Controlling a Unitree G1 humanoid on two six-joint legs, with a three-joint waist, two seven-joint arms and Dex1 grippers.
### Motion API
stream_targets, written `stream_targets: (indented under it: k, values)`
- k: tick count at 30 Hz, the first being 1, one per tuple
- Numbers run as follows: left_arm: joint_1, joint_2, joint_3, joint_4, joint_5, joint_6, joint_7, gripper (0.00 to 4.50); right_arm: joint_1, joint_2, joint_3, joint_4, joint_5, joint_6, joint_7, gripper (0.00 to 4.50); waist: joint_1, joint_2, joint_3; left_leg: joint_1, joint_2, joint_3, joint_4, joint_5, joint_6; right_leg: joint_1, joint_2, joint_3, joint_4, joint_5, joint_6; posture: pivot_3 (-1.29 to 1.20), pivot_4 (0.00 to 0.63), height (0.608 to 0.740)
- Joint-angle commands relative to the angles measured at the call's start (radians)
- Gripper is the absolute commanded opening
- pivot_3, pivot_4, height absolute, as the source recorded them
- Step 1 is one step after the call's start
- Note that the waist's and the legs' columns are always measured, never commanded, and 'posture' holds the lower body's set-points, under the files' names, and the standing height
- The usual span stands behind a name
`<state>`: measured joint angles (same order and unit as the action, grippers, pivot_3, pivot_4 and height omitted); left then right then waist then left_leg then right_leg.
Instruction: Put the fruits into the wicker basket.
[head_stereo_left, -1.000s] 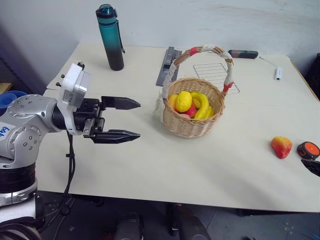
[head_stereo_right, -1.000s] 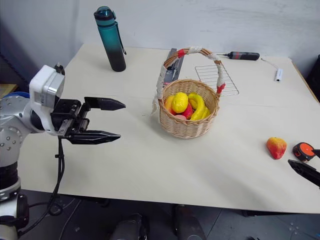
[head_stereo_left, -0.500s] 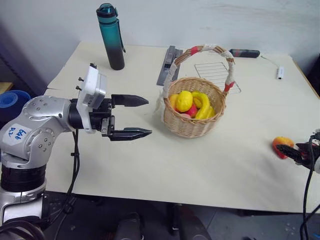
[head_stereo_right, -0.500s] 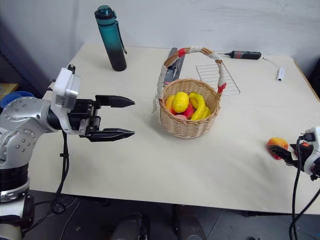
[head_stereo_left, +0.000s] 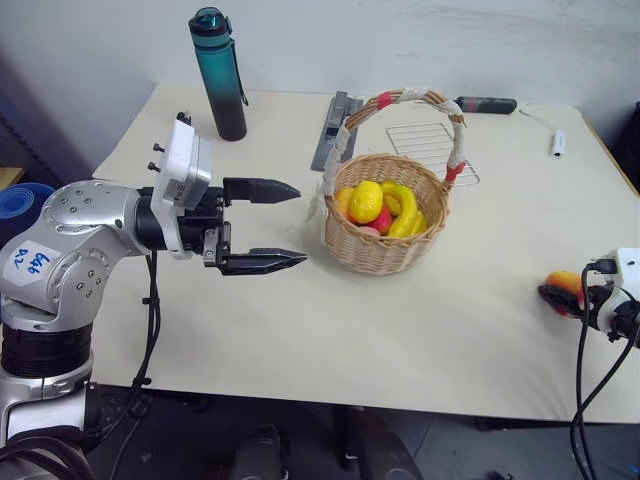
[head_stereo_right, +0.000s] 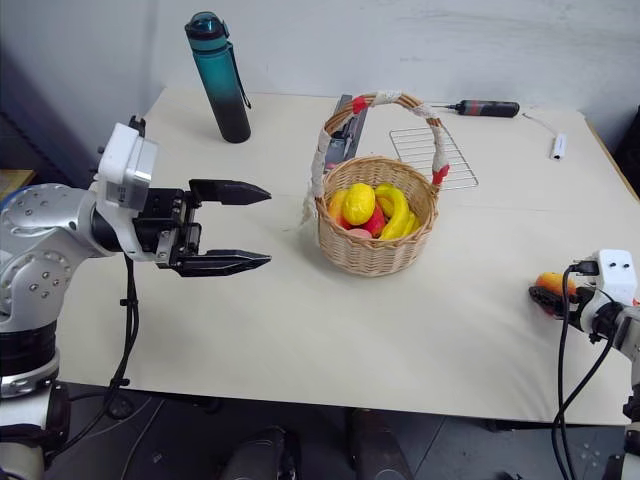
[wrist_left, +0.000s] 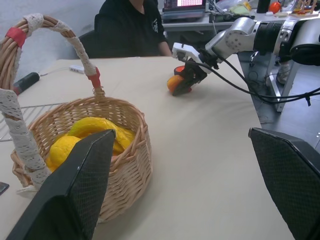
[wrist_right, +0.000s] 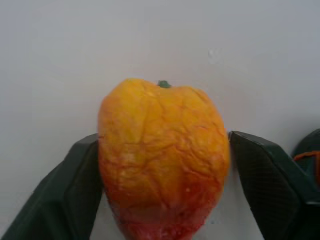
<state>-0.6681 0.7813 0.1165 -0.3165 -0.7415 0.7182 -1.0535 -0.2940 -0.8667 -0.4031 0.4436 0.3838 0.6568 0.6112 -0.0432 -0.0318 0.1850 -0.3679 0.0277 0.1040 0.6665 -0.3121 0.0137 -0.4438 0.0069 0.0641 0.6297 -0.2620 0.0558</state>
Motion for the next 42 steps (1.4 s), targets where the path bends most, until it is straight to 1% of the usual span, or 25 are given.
stream_targets:
  k: [1,2,3,6,8,9,11,13,17,21,23,25,26,27,28,30,32,35,38,40,42]
  values:
    - [-0.02,0.011,0.016,0.003,-0.002,-0.015,0.002,4.5,0.027,-0.01,-0.063,-0.098,0.051,0.0,0.046,2.55,-0.003,0.001,0.0,0.0,0.0,0.0,0.0,0.0,0.0,0.0,0.0,0.0,0.0,0.0,0.0,0.0,0.15,0.74]
    - [-0.019,0.013,0.016,0.006,-0.001,-0.016,0.001,4.5,0.039,-0.012,-0.068,-0.124,0.063,0.009,0.057,2.23,-0.004,0.001,0.0,0.0,0.0,0.0,0.0,0.0,0.0,0.0,0.0,0.0,0.0,0.0,0.0,0.0,0.15,0.74]
    - [-0.019,0.015,0.016,0.008,-0.001,-0.017,-0.001,4.5,0.054,-0.015,-0.081,-0.168,0.088,0.029,0.075,2.1,-0.006,0.002,0.0,0.0,0.0,0.0,0.0,0.0,0.0,0.0,0.0,0.0,0.001,0.0,0.0,0.0,0.15,0.74]
    - [-0.016,0.022,0.017,0.009,0.001,-0.019,-0.003,4.5,0.109,-0.021,-0.119,-0.356,0.202,0.109,0.164,2.1,-0.01,0.002,0.0,0.0,0.0,-0.001,0.0,0.0,-0.001,0.0,0.0,0.0,0.002,0.0,0.0,0.0,0.15,0.74]
    - [-0.018,0.029,0.021,0.011,0.001,-0.017,-0.004,4.5,0.131,-0.031,-0.11,-0.59,0.347,0.21,0.227,2.1,-0.015,0.002,0.001,0.0,0.001,-0.001,-0.001,0.0,-0.001,0.0,0.0,-0.001,0.003,0.0,0.0,0.0,0.15,0.74]
    - [-0.021,0.031,0.02,0.015,0.002,-0.018,-0.005,4.5,0.13,-0.033,-0.102,-0.658,0.388,0.24,0.236,2.1,-0.018,0.002,0.001,0.001,0.001,-0.001,-0.001,0.0,-0.002,0.0,0.001,0.0,0.003,0.0,0.0,0.0,0.15,0.74]
    - [-0.028,0.033,0.02,0.018,0.003,-0.019,-0.003,4.5,0.05,-0.006,-0.022,-0.774,0.437,0.284,0.197,2.1,-0.022,0.002,0.001,0.001,0.001,-0.001,-0.001,0.0,-0.003,0.0,0.001,-0.001,0.005,0.0,0.0,0.0,0.15,0.74]
    - [-0.033,0.034,0.017,0.017,0.007,-0.021,-0.001,4.5,-0.068,0.051,0.056,-0.814,0.449,0.312,0.118,2.1,-0.029,0.001,0.001,0.002,0.001,-0.001,0.0,0.001,-0.004,0.0,0.001,-0.001,0.006,0.0,-0.001,0.0,0.15,0.74]
    - [-0.045,0.037,0.011,0.017,0.01,-0.023,-0.001,4.5,-0.289,0.197,0.198,-0.786,0.409,0.352,-0.032,2.1,-0.03,0.001,0.001,0.0,0.001,-0.003,-0.001,0.003,-0.005,-0.002,0.001,-0.002,0.005,0.0,-0.003,0.0,0.15,0.74]
    - [-0.076,0.037,0.002,0.036,0.019,-0.028,-0.003,4.5,-0.407,0.316,0.336,-0.712,0.311,0.346,-0.13,2.1,-0.026,0.001,0.001,-0.003,0.001,-0.003,-0.002,0.002,-0.005,-0.006,0.001,-0.002,0.006,-0.001,-0.005,0.0,0.15,0.74]
    - [-0.091,0.036,-0.003,0.043,0.025,-0.029,-0.002,4.5,-0.426,0.35,0.396,-0.673,0.233,0.306,-0.164,2.84,-0.02,0.001,0.001,-0.005,0.001,-0.003,-0.001,0.003,-0.005,-0.008,0.0,-0.002,0.006,-0.001,-0.005,0.0,0.15,0.74]
    - [-0.098,0.035,-0.005,0.046,0.027,-0.027,-0.003,4.5,-0.421,0.334,0.477,-0.668,0.134,0.232,-0.153,3.46,-0.011,0.001,0.001,-0.007,0.001,-0.002,-0.001,0.003,-0.007,-0.01,0.0,-0.002,0.006,-0.001,-0.005,0.0,0.15,0.74]
    - [-0.099,0.035,-0.005,0.046,0.028,-0.027,-0.003,4.5,-0.419,0.341,0.49,-0.673,0.115,0.211,-0.153,3.81,-0.01,0.001,0.001,-0.008,0.001,-0.002,-0.001,0.005,-0.009,-0.012,-0.001,-0.002,0.006,-0.001,-0.005,0.0,0.15,0.74]
    - [-0.098,0.037,-0.005,0.045,0.03,-0.028,-0.005,4.5,-0.42,0.358,0.486,-0.678,0.108,0.206,-0.166,4.16,-0.01,0.001,0.001,-0.011,0.001,-0.001,-0.001,0.005,-0.009,-0.014,-0.001,-0.002,0.006,-0.001,-0.005,0.0,0.15,0.74]
    - [-0.096,0.039,-0.005,0.044,0.033,-0.028,-0.006,4.5,-0.42,0.365,0.482,-0.686,0.098,0.203,-0.176,4.48,-0.01,0.001,0.001,-0.016,0.001,-0.001,0.001,0.005,-0.009,-0.019,-0.001,-0.003,0.008,-0.001,-0.005,0.0,0.15,0.74]
    - [-0.09,0.043,-0.002,0.041,0.037,-0.028,-0.006,4.5,-0.411,0.36,0.479,-0.711,0.079,0.202,-0.183,4.48,-0.01,0.001,0.001,-0.019,0.001,-0.002,0.002,0.005,-0.008,-0.021,-0.001,-0.003,0.011,0.0,-0.004,0.0,0.15,0.74]
    - [-0.087,0.046,0.007,0.036,0.032,-0.02,-0.003,4.5,-0.387,0.343,0.431,-0.752,0.094,0.228,-0.187,4.48,-0.01,0.001,0.001,-0.019,0.001,-0.002,0.002,0.005,-0.008,-0.021,-0.001,-0.003,0.011,0.0,-0.004,0.0,0.15,0.74]
    - [-0.081,0.052,0.014,0.03,0.03,-0.016,-0.001,4.5,-0.349,0.294,0.306,-0.822,0.149,0.283,-0.179,4.48,-0.009,0.001,0.001,-0.019,0.001,-0.002,0.002,0.005,-0.008,-0.021,-0.001,-0.004,0.011,0.0,-0.004,0.0,0.15,0.74]
    - [-0.077,0.057,0.02,0.026,0.027,-0.016,0.001,4.5,-0.316,0.251,0.163,-0.873,0.253,0.372,-0.165,4.48,-0.007,0.001,0.001,-0.019,0.001,-0.002,0.002,0.005,-0.008,-0.021,-0.001,-0.004,0.01,0.0,-0.004,0.0,0.15,0.74]
    - [-0.08,0.057,0.022,0.027,0.024,-0.017,0.006,4.5,-0.282,0.217,0.099,-0.896,0.308,0.422,-0.145,4.48,-0.007,0.001,0.001,-0.018,0.001,-0.002,0.002,0.005,-0.008,-0.02,-0.001,-0.004,0.008,0.0,-0.004,0.0,0.15,0.74]
    - [-0.086,0.053,0.025,0.031,0.021,-0.017,0.011,4.5,-0.245,0.187,0.069,-0.891,0.318,0.425,-0.128,4.48,-0.009,0.001,0.001,-0.018,0.001,-0.003,0.002,0.003,-0.004,-0.02,-0.001,-0.004,0.008,0.0,-0.004,0.0,0.15,0.74]
